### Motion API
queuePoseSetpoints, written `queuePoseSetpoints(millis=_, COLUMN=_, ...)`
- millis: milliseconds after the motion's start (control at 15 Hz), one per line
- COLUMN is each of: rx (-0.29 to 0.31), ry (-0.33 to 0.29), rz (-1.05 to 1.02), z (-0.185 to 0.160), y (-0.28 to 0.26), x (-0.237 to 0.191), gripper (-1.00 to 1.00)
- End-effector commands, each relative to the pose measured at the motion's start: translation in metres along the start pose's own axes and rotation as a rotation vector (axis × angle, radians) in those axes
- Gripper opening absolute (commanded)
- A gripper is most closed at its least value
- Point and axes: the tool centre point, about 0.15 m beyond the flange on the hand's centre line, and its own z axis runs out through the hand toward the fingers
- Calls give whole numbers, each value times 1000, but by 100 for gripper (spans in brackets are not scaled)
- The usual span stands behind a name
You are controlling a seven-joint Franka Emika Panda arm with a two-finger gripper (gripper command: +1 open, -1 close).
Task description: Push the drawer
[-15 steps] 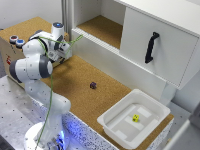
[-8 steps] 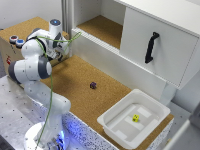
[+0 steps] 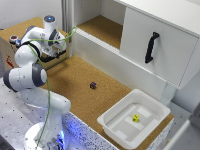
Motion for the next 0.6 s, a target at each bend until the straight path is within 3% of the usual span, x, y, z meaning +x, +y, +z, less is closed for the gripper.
queuePoseSetpoints(millis=0, rx=3, ry=-208, rz=-292, z=-35, y=-39, x=31, gripper=100)
queuePoseSetpoints(millis=267, rx=-20, ry=-261, rz=-530, z=-39, y=-84, x=58, gripper=100)
queuePoseSetpoints(millis=533, rx=-36, ry=-361, rz=-611, z=-5, y=-111, x=64, gripper=100)
